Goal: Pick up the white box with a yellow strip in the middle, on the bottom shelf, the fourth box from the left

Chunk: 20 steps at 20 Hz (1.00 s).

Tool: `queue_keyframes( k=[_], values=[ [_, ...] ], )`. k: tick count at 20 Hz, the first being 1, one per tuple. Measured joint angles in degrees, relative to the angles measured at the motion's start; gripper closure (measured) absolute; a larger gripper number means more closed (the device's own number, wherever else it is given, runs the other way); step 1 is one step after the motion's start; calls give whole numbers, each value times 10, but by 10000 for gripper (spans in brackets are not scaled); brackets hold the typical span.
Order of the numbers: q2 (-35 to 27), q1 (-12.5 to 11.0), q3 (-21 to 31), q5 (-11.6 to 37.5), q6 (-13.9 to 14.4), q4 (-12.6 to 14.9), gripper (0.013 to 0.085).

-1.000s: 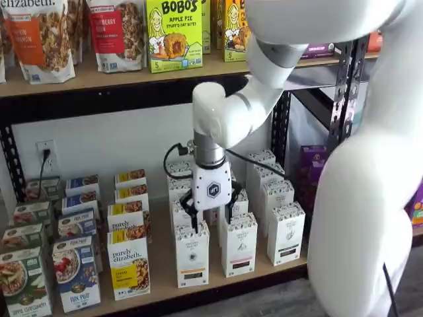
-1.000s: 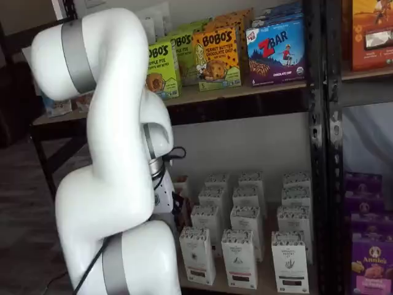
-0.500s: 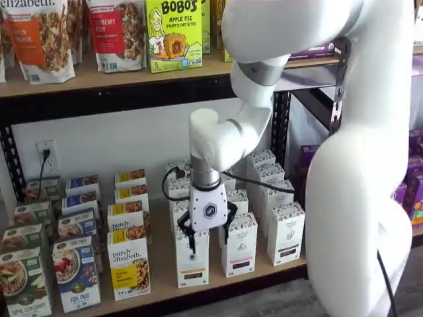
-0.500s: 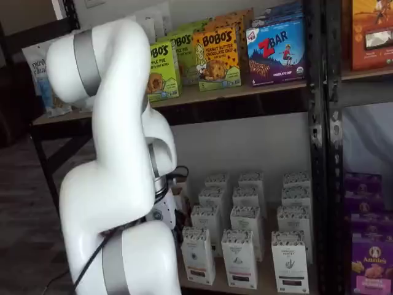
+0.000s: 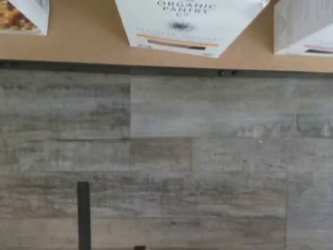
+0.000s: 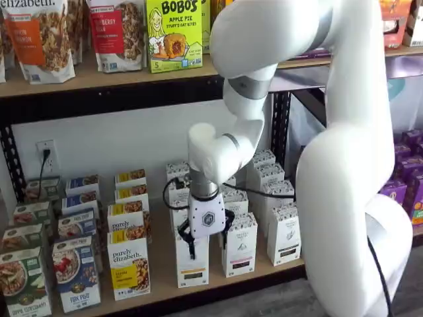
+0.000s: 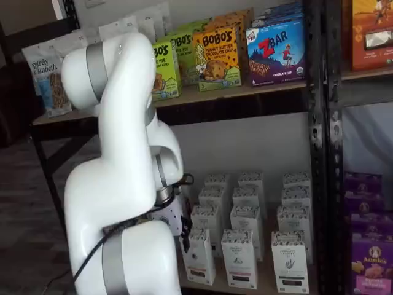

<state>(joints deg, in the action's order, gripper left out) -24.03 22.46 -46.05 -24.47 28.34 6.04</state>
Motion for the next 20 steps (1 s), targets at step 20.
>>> queue_keyframes(
  k=[20],
  values=[
    [-170, -23, -198, -8, -41, -19, 130]
  ],
)
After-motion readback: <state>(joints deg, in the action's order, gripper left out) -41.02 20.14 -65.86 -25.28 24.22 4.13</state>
